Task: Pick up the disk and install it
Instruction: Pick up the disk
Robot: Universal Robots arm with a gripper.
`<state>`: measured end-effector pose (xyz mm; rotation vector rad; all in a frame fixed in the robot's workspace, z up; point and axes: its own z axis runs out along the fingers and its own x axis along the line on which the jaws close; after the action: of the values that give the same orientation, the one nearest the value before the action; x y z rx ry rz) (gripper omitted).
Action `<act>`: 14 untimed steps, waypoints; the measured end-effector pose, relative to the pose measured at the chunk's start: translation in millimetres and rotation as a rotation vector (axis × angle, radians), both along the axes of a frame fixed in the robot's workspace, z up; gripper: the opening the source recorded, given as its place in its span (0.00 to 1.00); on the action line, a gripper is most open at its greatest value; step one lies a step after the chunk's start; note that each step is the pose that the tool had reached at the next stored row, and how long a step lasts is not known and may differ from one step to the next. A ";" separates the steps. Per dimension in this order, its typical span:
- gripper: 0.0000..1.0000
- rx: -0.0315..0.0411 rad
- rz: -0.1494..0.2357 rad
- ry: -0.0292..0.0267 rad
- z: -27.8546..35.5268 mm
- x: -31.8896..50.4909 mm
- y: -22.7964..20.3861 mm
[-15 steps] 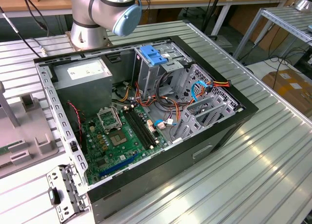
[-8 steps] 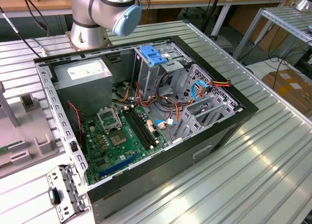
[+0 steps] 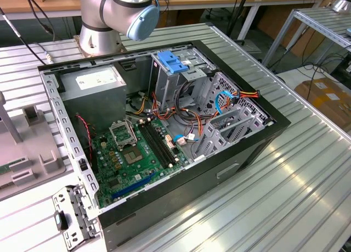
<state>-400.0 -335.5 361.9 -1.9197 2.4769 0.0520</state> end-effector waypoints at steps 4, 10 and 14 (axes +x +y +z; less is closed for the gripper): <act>0.11 0.0000 0.026 0.0000 0.0 0.0 0.0; 0.11 0.0000 0.072 0.0000 0.0 0.0 0.0; 0.11 0.0000 0.093 0.0000 0.0 0.0 0.0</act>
<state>-400.0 -335.5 361.9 -2.0343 2.3857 0.0525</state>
